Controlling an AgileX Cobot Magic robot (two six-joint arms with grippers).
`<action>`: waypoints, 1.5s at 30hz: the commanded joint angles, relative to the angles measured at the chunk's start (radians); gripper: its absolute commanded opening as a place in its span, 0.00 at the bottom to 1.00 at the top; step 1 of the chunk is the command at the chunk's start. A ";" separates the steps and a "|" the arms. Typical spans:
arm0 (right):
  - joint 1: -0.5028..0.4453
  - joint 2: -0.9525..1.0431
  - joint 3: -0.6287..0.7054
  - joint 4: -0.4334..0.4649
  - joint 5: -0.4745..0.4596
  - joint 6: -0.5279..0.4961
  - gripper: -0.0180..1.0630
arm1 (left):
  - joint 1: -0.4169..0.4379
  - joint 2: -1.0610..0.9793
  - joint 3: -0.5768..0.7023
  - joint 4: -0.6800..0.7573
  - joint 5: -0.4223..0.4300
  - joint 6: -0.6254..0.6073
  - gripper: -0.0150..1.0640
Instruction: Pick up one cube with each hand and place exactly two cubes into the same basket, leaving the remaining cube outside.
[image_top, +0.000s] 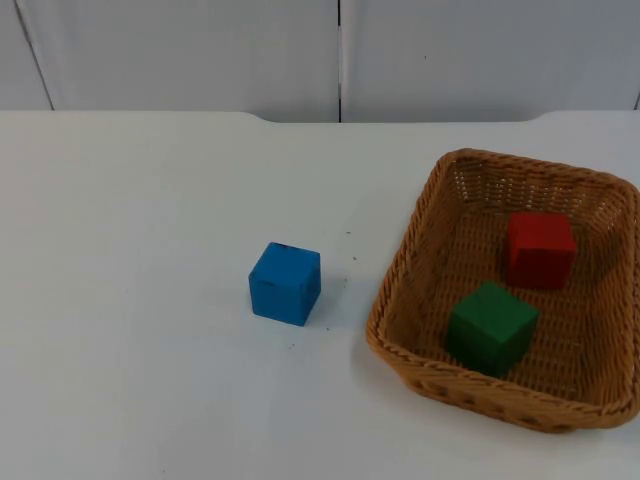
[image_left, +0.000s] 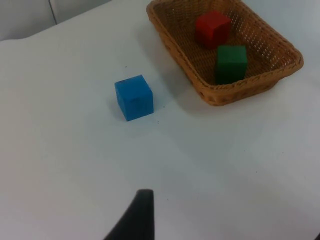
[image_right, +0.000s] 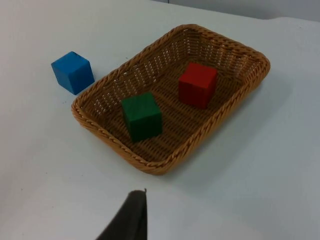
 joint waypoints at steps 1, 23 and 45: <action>-0.001 -0.003 -0.001 -0.005 -0.009 -0.005 0.99 | 0.001 -0.004 0.005 -0.012 -0.006 0.002 0.99; -0.001 -0.003 -0.001 -0.020 -0.009 -0.005 0.99 | 0.001 -0.004 0.005 -0.012 -0.006 0.002 0.99; -0.001 -0.003 -0.001 -0.024 -0.009 -0.005 0.99 | 0.389 -0.004 0.005 -0.012 -0.006 0.002 0.99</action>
